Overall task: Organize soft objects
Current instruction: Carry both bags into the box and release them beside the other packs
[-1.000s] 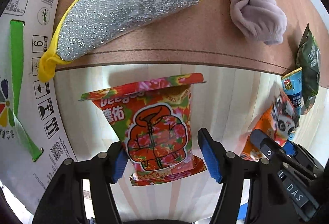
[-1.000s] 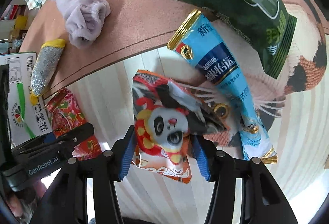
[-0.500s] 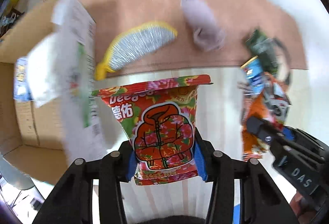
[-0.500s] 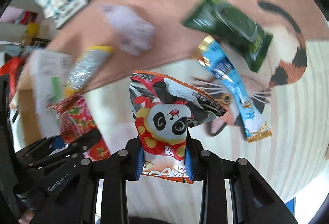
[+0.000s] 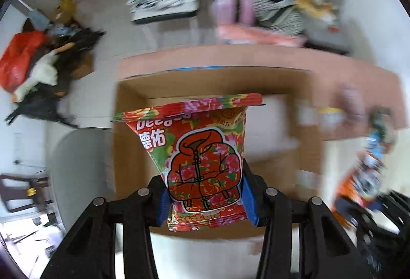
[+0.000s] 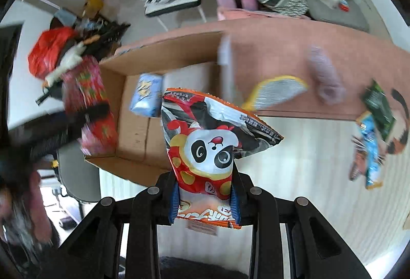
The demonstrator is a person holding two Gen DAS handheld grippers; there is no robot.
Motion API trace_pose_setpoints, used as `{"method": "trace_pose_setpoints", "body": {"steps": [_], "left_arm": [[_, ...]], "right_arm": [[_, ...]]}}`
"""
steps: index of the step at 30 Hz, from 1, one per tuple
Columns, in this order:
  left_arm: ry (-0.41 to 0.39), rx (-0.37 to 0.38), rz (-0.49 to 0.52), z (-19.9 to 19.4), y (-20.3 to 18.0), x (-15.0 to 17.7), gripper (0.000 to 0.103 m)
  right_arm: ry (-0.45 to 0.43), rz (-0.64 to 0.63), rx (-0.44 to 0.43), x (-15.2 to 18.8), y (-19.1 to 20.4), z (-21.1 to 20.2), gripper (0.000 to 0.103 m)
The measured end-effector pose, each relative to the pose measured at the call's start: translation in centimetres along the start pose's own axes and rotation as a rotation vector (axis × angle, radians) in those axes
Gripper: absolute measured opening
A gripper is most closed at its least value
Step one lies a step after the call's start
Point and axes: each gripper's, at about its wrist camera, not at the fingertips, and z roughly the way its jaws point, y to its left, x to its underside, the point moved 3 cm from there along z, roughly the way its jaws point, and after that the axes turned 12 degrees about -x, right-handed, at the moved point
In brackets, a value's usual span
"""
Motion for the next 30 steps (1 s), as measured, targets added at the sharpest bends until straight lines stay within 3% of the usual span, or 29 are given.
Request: {"method": "trace_pose_setpoints", "body": {"steps": [6, 11, 18, 30], "left_arm": [[0.154, -0.104, 0.018, 10.5, 4.3, -3.6, 0.043], [0.220, -0.119, 0.090, 15.3, 3.2, -4.8, 0.043], [0.299, -0.031, 0.136, 18.5, 1.0, -4.5, 0.043], [0.291, 0.012, 0.108, 19.3, 1.7, -5.7, 0.043]], "right_arm": [[0.075, 0.008, 0.085, -1.4, 3.2, 7.8, 0.033], [0.130, 0.052, 0.129, -2.0, 2.4, 12.3, 0.033], [0.207, 0.102, 0.145, -0.9, 1.2, 15.5, 0.033], [0.248, 0.142, 0.162, -1.1, -0.2, 17.2, 0.034]]}}
